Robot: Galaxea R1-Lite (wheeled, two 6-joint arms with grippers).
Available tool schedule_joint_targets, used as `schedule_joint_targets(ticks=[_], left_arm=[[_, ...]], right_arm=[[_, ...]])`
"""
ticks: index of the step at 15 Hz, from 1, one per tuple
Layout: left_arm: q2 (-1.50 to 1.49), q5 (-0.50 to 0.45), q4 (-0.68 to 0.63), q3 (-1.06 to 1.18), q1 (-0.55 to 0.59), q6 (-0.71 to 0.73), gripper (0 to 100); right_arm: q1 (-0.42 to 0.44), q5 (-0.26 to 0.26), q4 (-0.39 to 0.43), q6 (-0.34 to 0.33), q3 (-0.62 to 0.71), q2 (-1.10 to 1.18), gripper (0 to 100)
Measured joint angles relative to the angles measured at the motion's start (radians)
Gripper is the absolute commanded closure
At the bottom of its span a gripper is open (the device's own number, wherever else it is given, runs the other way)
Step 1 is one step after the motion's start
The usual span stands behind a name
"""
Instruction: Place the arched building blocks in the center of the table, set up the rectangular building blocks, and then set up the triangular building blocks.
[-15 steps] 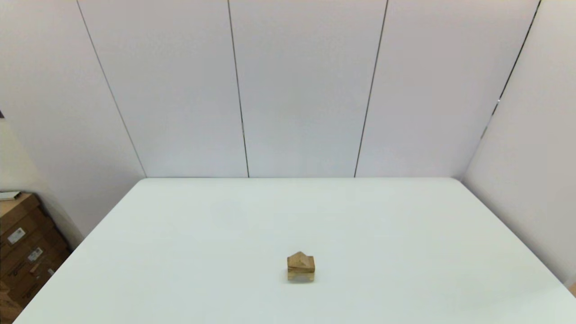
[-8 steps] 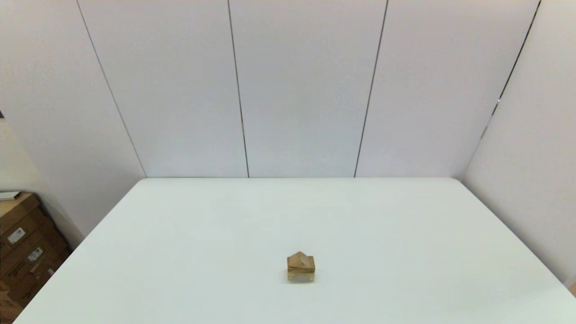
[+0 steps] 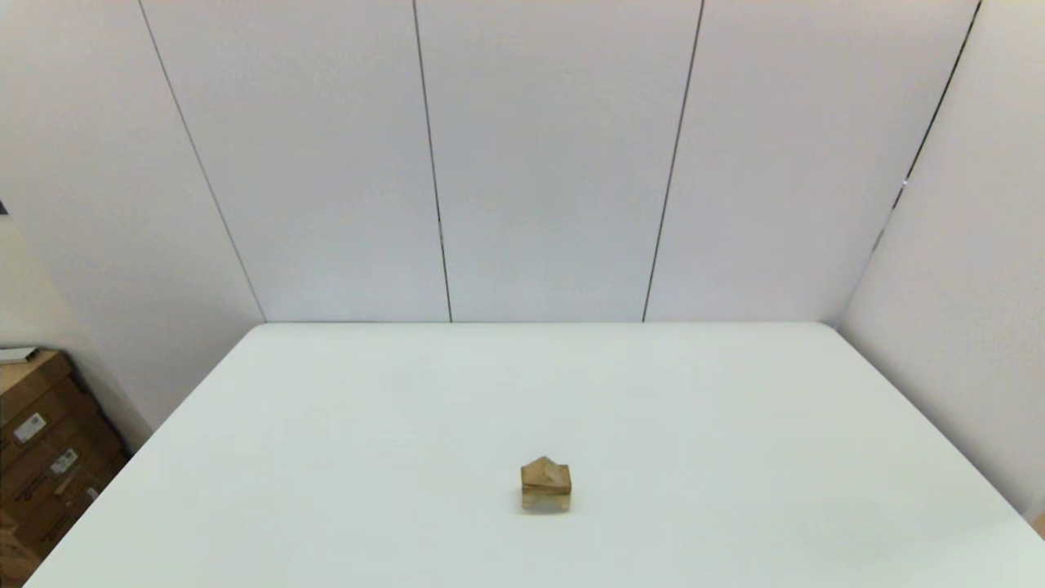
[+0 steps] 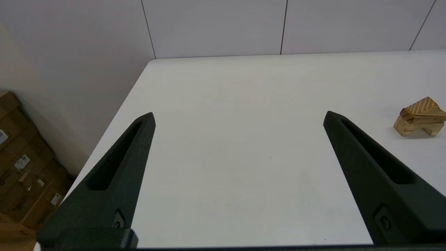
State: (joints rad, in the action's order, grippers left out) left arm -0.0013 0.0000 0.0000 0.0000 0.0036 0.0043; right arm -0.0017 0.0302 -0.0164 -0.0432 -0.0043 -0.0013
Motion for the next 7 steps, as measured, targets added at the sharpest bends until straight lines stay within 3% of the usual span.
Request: schedule_joint_targets(ticks=[7], left_arm=[[0.000, 0.000, 0.000, 0.000, 0.000, 0.000, 0]], right_arm=[[0.000, 0.000, 0.001, 0.004, 0.000, 0.000, 0]])
